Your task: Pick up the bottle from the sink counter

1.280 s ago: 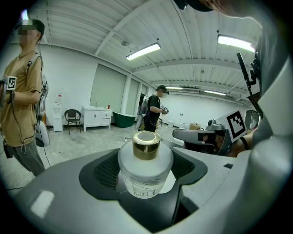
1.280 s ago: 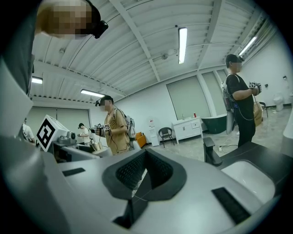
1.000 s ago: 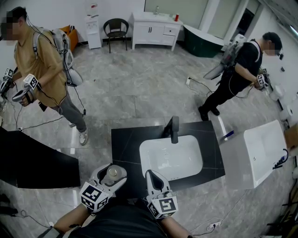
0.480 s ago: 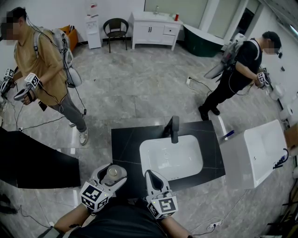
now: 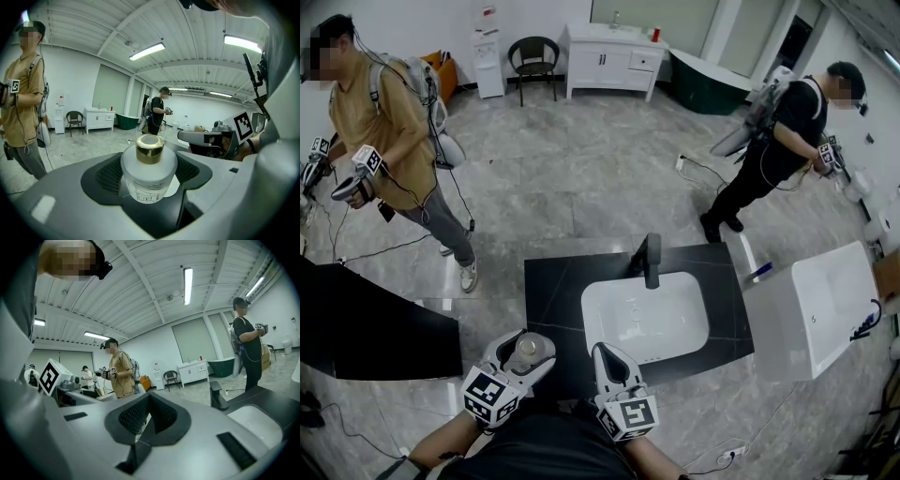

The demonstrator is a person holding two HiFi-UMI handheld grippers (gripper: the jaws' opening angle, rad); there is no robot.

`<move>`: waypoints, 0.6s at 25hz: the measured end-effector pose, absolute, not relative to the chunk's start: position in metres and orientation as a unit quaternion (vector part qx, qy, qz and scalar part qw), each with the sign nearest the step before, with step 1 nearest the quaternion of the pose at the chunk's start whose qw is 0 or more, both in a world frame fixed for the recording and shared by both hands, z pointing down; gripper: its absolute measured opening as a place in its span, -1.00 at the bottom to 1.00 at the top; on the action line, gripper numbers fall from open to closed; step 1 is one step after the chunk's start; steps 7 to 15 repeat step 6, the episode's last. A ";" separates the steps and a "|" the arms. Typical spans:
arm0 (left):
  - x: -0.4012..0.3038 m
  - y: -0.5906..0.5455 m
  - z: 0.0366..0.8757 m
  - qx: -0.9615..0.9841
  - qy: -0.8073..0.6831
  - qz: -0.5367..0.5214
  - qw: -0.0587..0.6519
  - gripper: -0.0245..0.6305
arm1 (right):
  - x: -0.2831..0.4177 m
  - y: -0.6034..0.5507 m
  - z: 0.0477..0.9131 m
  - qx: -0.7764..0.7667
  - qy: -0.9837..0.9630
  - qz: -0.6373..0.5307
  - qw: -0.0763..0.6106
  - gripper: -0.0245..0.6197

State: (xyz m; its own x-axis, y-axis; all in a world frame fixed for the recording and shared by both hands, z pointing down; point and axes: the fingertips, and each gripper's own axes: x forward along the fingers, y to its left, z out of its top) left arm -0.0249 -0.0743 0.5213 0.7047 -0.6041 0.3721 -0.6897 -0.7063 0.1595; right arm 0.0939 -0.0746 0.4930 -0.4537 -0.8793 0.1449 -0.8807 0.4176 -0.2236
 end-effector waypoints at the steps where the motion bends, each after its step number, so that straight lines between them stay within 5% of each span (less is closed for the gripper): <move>1: -0.025 -0.075 0.521 0.912 -0.355 0.148 0.145 0.10 | 0.094 -0.075 0.493 0.522 -0.842 0.135 0.003 -0.90; 15: -0.024 -0.077 0.521 0.912 -0.355 0.149 0.145 0.10 | 0.093 -0.076 0.493 0.520 -0.843 0.135 0.004 -0.90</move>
